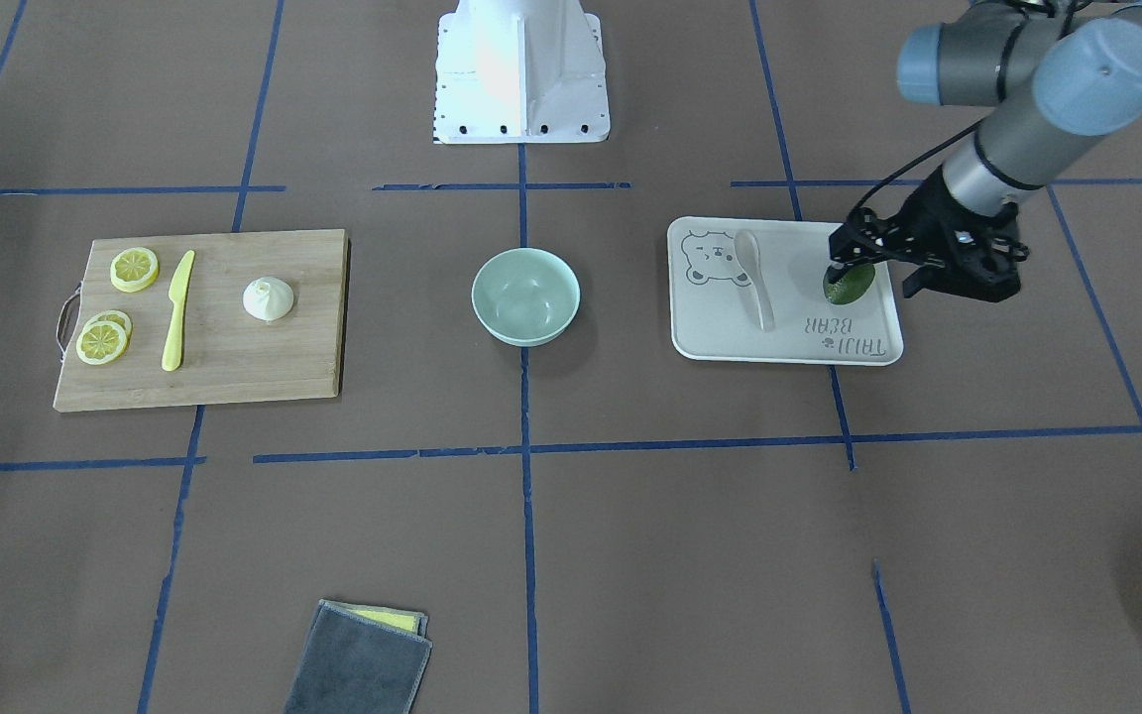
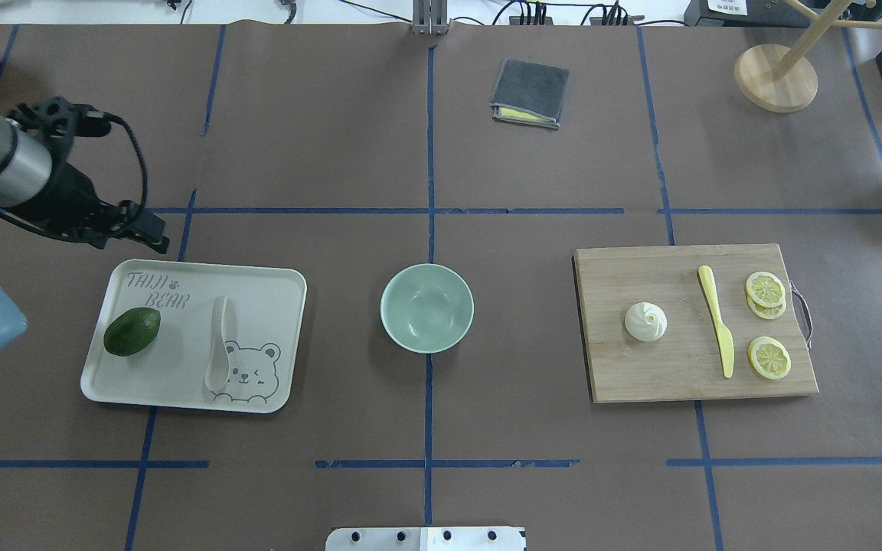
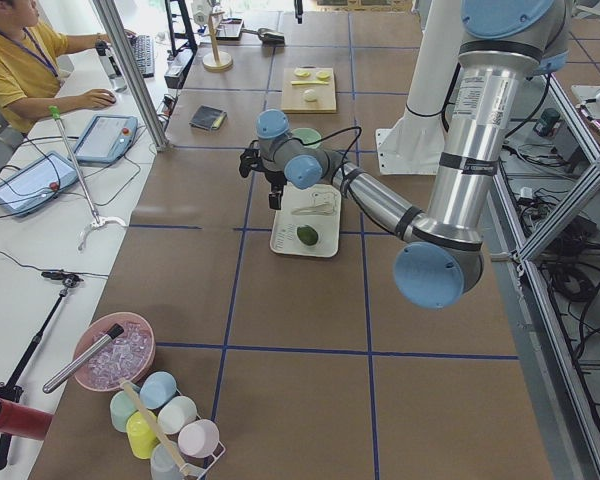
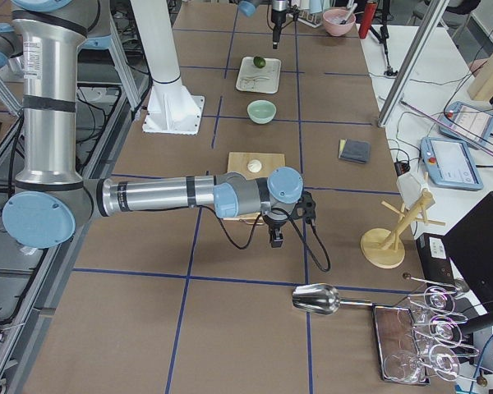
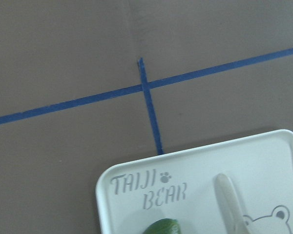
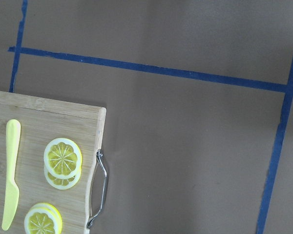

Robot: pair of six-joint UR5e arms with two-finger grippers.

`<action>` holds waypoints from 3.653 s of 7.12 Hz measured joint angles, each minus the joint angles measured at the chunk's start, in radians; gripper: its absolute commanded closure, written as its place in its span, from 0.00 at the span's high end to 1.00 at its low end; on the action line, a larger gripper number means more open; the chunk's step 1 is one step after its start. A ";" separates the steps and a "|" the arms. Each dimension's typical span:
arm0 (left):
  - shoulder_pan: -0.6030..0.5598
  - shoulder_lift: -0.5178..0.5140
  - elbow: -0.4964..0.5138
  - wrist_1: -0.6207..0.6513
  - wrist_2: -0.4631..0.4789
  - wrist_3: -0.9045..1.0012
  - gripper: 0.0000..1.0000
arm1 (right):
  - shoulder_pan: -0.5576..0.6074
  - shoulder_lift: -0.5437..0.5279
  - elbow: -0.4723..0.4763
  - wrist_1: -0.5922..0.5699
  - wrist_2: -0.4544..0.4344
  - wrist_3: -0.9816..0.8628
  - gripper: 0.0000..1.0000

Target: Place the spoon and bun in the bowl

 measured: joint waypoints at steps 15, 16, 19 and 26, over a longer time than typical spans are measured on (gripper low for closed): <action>0.206 -0.052 0.143 -0.036 0.166 -0.156 0.41 | -0.022 0.008 0.004 0.000 0.001 0.004 1.00; 0.207 -0.051 0.142 -0.036 0.166 -0.155 0.23 | -0.022 0.008 0.004 0.000 0.001 0.004 1.00; 0.208 -0.048 0.132 -0.027 0.126 -0.156 0.00 | -0.022 0.007 0.004 0.000 0.002 0.006 1.00; 0.256 -0.266 0.081 -0.020 0.213 -0.469 0.00 | -0.022 0.011 0.030 0.001 0.001 0.017 1.00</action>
